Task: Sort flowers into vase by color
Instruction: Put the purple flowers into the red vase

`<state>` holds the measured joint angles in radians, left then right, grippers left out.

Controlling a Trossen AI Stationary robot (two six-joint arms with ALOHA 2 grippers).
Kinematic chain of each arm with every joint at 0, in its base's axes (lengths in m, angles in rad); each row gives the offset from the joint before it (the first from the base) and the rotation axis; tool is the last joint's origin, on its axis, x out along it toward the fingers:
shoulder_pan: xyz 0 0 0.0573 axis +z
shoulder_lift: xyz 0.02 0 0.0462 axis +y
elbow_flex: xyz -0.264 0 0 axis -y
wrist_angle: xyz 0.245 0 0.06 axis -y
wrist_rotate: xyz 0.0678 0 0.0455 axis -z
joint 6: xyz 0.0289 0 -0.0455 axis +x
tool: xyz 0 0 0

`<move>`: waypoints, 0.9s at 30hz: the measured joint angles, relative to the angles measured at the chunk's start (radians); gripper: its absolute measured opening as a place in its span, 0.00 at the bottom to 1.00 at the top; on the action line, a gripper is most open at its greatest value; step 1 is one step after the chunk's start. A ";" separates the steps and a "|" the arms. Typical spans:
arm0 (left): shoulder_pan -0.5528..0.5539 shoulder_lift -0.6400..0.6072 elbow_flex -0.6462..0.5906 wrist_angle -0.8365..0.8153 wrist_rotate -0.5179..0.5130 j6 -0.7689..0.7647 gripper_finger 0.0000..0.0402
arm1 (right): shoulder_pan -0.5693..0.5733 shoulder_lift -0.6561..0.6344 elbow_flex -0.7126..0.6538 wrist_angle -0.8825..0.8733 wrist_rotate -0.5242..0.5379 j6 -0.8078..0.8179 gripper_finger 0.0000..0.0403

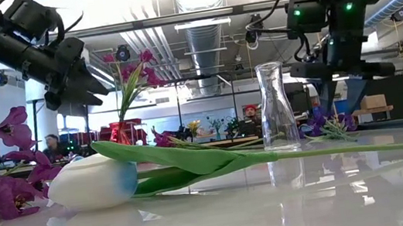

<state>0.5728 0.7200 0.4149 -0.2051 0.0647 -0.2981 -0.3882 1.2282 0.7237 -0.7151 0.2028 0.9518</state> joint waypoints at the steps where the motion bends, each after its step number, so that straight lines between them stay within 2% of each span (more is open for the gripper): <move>1: 0.000 0.000 0.000 0.000 0.000 0.000 0.48 | 0.000 0.000 -0.001 0.002 0.000 0.004 0.63; 7: 0.000 0.000 0.000 0.000 -0.003 0.000 0.48 | 0.000 0.002 -0.020 0.009 0.007 0.044 0.75; 12: 0.000 0.000 0.000 -0.001 -0.003 0.000 0.48 | 0.000 0.040 -0.031 0.039 0.008 0.059 0.79; 19: 0.000 0.000 0.000 0.000 -0.003 0.000 0.48 | -0.003 0.137 -0.031 0.124 0.001 0.043 0.76; 27: 0.000 0.001 0.000 0.000 -0.003 0.000 0.48 | -0.016 0.204 -0.028 0.134 -0.001 0.033 0.66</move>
<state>0.5728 0.7208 0.4146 -0.2054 0.0617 -0.2979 -0.4040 1.4318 0.6956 -0.5812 0.2020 0.9848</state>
